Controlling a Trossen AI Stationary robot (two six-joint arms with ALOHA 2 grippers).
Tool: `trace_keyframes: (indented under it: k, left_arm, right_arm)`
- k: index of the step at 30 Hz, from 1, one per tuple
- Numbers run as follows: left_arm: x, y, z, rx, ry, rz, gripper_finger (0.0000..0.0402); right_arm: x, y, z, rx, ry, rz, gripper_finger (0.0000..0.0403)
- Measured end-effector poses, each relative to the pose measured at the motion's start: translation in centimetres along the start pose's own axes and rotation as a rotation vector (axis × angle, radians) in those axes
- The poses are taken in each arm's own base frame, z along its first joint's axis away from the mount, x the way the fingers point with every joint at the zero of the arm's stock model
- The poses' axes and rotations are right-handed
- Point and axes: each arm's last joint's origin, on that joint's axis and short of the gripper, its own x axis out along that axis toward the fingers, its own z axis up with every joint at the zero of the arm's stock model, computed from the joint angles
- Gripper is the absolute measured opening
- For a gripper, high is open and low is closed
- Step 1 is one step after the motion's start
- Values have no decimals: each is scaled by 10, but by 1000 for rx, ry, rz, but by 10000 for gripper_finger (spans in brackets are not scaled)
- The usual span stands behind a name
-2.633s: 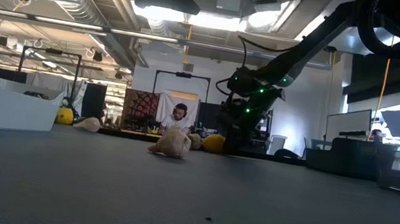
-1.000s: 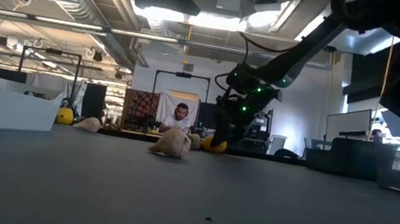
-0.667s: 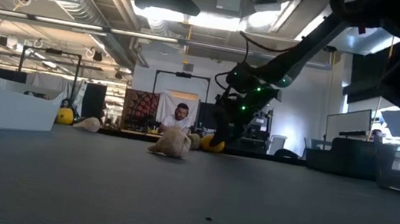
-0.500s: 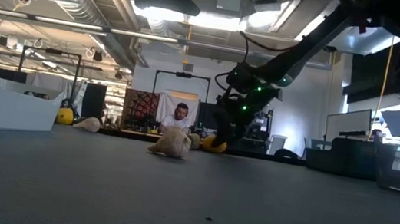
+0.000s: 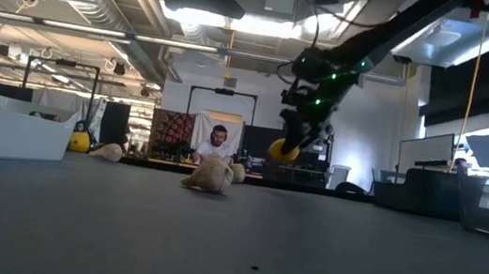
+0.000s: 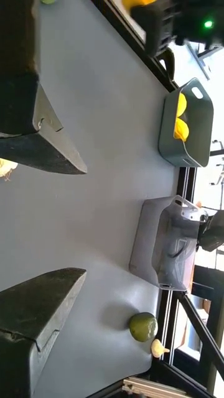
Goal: Sort produce into baskets
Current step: Put the lemon into the blue bin
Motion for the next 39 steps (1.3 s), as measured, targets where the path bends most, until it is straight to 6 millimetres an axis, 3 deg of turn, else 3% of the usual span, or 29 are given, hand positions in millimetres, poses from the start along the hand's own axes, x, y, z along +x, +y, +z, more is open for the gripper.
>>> trace_keyframes:
  k: [12,26,31,39]
  left_arm:
    - [0,0,0,1,0,0,255]
    - [0,0,0,5,1,0,255]
    - [0,0,0,6,1,0,255]
    - [1,1,1,20,-2,3,255]
  right_arm:
    - [-69,-9,-3,-12,84,-95,163]
    - [-160,-57,-45,183,244,-184,163]
    - [-165,-74,-73,313,286,-229,163]
    - [-131,-83,-115,456,389,-252,163]
